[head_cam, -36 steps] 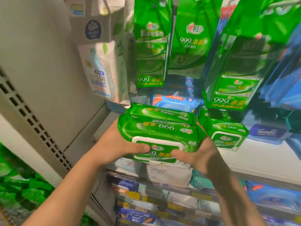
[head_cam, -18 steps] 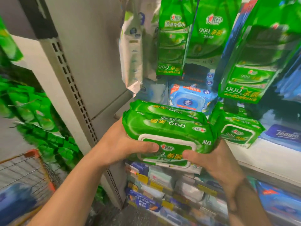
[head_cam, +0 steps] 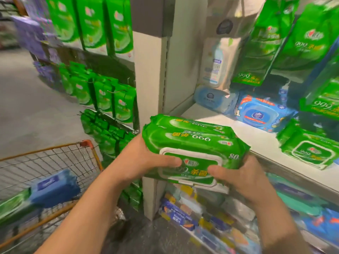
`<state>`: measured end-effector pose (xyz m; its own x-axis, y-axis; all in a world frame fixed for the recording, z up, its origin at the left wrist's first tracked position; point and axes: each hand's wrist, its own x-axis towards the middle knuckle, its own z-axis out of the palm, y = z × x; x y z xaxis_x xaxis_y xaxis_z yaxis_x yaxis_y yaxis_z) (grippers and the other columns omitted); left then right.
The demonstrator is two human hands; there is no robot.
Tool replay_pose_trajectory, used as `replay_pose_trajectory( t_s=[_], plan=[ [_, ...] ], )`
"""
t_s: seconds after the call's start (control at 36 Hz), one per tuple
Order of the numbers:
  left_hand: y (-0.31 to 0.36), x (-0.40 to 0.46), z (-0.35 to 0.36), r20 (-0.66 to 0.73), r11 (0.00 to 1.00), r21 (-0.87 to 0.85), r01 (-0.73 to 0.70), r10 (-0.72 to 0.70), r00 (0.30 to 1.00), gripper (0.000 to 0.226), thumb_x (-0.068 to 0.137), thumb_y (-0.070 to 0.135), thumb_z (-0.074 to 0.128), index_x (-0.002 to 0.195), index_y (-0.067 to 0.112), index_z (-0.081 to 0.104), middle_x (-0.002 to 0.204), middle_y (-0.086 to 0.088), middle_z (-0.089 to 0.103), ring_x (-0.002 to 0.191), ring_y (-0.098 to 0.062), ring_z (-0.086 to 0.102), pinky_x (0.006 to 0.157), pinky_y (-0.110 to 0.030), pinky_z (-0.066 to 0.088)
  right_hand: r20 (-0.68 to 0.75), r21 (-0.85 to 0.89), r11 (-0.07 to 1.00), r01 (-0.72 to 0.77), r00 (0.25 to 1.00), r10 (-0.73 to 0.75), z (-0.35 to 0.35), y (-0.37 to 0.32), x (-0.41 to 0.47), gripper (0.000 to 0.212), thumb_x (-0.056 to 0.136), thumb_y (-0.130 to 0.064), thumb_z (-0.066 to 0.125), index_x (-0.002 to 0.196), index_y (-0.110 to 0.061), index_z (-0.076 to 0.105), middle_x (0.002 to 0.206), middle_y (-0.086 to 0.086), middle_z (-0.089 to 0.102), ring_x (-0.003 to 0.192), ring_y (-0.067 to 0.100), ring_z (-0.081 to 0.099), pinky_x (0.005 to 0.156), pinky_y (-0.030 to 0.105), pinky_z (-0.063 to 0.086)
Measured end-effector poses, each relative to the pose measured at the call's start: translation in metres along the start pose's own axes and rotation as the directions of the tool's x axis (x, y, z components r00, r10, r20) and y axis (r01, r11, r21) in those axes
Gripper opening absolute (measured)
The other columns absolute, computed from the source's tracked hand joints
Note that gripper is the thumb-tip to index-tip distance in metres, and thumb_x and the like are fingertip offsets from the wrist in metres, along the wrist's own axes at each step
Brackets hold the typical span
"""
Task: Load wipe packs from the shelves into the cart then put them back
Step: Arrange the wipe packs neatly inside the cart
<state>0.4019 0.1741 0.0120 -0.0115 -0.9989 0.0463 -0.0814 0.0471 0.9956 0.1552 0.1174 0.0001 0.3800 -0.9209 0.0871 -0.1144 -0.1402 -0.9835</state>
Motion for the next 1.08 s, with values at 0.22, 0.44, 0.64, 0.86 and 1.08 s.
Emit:
replay_pose_trajectory(
  t_s=[0.22, 0.44, 0.64, 0.86, 1.08],
  plan=[
    [-0.012, -0.092, -0.097, -0.132, 0.995, -0.048, 0.087, -0.093, 0.987, 0.065, 0.064, 0.013, 0.093, 0.123, 0.017, 0.067, 0.117, -0.006, 0.076, 0.109, -0.028, 0.073, 0.099, -0.055, 0.054, 0.139, 0.050, 0.999, -0.021, 0.990, 0.014, 0.120, -0.016, -0.012, 0.063, 0.044, 0.002, 0.095, 0.097, -0.017, 0.067, 0.082, -0.007, 0.079, 0.070, 0.007, 0.075, 0.056, 0.017, 0.055],
    [-0.031, -0.186, -0.177, -0.297, 0.983, -0.099, 0.152, -0.175, 0.939, 0.063, 0.065, 0.022, 0.091, 0.123, 0.020, 0.069, 0.117, -0.003, 0.076, 0.109, -0.025, 0.073, 0.101, -0.052, 0.053, 0.260, 0.011, 0.999, -0.033, 0.965, 0.029, 0.233, -0.011, -0.010, 0.101, 0.018, -0.047, 0.097, 0.110, -0.017, 0.069, 0.099, -0.002, 0.079, 0.092, 0.020, 0.076, 0.077, 0.032, 0.062],
    [-0.046, -0.242, -0.231, -0.431, 0.977, -0.130, 0.167, -0.207, 0.878, 0.057, 0.074, 0.011, 0.087, 0.126, 0.022, 0.067, 0.116, -0.001, 0.077, 0.108, -0.021, 0.073, 0.100, -0.050, 0.055, 0.454, -0.039, 0.998, -0.057, 0.888, 0.069, 0.318, -0.012, -0.004, 0.108, 0.022, -0.056, 0.100, 0.116, -0.014, 0.067, 0.105, 0.001, 0.078, 0.099, 0.025, 0.075, 0.093, 0.047, 0.055],
    [-0.079, -0.263, -0.285, -0.530, 0.958, -0.214, 0.192, -0.279, 0.801, 0.067, 0.071, 0.020, 0.091, 0.132, 0.018, 0.063, 0.122, -0.005, 0.074, 0.114, -0.026, 0.071, 0.104, -0.054, 0.051, 0.573, -0.106, 0.992, -0.067, 0.811, 0.116, 0.394, -0.006, 0.024, 0.068, 0.041, -0.034, 0.092, 0.102, -0.022, 0.065, 0.087, -0.012, 0.078, 0.079, 0.007, 0.075, 0.073, 0.031, 0.055],
    [-0.121, -0.247, -0.355, -0.583, 0.904, -0.307, 0.296, -0.425, 0.692, 0.064, 0.064, 0.026, 0.095, 0.123, 0.021, 0.070, 0.118, -0.005, 0.076, 0.111, -0.026, 0.072, 0.104, -0.052, 0.051, 0.652, -0.154, 0.979, -0.131, 0.732, 0.201, 0.473, 0.029, 0.085, 0.049, 0.044, -0.047, 0.088, 0.091, -0.040, 0.074, 0.085, 0.000, 0.078, 0.075, 0.024, 0.073, 0.069, 0.040, 0.057]
  ],
)
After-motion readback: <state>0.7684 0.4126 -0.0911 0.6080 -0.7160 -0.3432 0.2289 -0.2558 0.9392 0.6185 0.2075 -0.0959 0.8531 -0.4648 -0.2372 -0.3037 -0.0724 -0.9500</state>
